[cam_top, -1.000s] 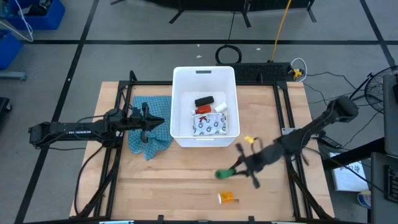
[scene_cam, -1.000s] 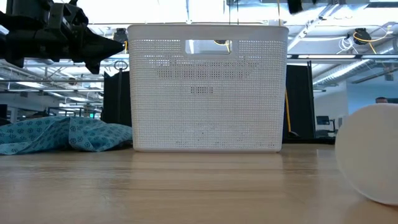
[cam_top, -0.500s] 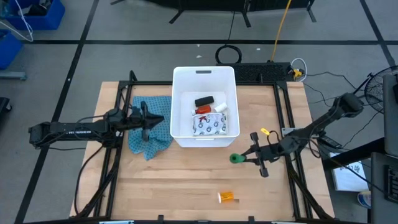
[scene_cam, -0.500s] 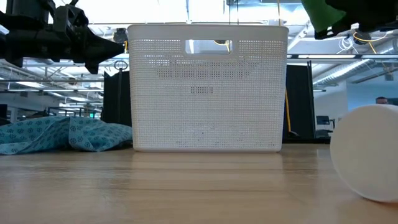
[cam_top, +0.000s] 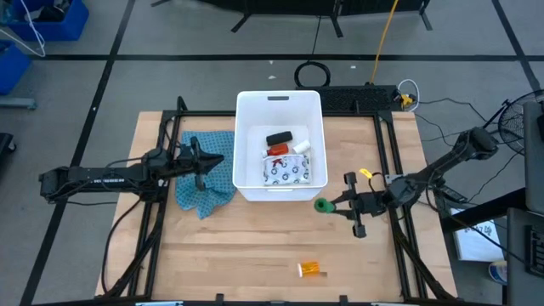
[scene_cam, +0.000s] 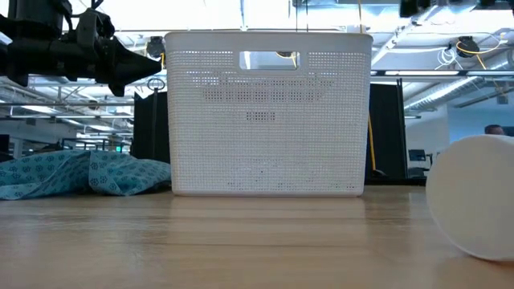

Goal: Pick & place medical supplies in basket/bin
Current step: Put the green bandage into the white bin

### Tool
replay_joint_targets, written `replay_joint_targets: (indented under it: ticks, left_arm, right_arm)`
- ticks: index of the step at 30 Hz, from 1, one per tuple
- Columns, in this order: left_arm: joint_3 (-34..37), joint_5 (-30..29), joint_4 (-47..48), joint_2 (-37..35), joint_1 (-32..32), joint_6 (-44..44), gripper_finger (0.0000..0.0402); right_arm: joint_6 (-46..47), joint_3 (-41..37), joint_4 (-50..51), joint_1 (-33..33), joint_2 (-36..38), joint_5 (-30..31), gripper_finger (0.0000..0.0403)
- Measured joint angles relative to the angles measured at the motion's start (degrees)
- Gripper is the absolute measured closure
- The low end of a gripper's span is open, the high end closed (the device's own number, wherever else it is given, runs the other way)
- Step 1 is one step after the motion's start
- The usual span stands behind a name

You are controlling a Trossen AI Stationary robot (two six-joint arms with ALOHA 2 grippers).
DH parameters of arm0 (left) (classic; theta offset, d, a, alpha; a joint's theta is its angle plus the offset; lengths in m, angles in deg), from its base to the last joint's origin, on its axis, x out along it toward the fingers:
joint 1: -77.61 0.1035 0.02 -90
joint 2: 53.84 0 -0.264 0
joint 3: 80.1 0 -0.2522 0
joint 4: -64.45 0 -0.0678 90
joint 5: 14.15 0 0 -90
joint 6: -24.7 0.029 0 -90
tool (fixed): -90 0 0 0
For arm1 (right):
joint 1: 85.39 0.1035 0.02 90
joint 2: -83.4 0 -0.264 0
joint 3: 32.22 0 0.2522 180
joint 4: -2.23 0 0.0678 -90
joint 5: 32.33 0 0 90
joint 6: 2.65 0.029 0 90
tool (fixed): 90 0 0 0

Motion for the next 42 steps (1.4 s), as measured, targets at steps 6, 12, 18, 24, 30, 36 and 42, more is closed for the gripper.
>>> replay_joint_targets:
  ticks: [6, 12, 18, 24, 30, 36, 42]
  left_arm:
    - [0.0, 0.0, -3.4, 0.0, 0.0, 7.5, 0.0360]
    - [0.0, -0.3, -4.2, 0.0, 0.0, 14.1, 0.0360]
    - [0.0, -1.6, -4.4, 0.0, 0.0, 14.3, 0.0360]
    - [0.0, -1.6, -4.0, 0.0, 0.0, 11.5, 0.0360]
    - [0.0, -1.6, -3.1, 0.0, 0.0, 10.7, 0.0360]
    - [0.0, -1.6, -2.7, 0.0, 0.0, 10.7, 0.0360]
    - [0.0, -1.6, -2.4, 0.0, 0.0, 10.7, 0.0360]
  right_arm:
    - [1.0, 18.4, 19.7, -2.1, -5.6, 2.5, 0.0351]
    - [-2.4, 32.6, 33.1, -11.2, -13.5, 10.8, 0.0353]
    - [1.2, 54.9, 57.0, -30.6, -21.5, -5.4, 0.0360]
    - [-3.5, 71.2, 68.5, -48.6, -33.6, -22.3, 0.0360]
    - [-9.1, 78.3, 77.6, -55.4, -48.0, -26.4, 0.0360]
    - [-13.5, 78.4, 83.1, -55.0, -59.4, -26.4, 0.0360]
    - [-14.3, 78.4, 83.2, -53.6, -66.7, -26.6, 0.0360]
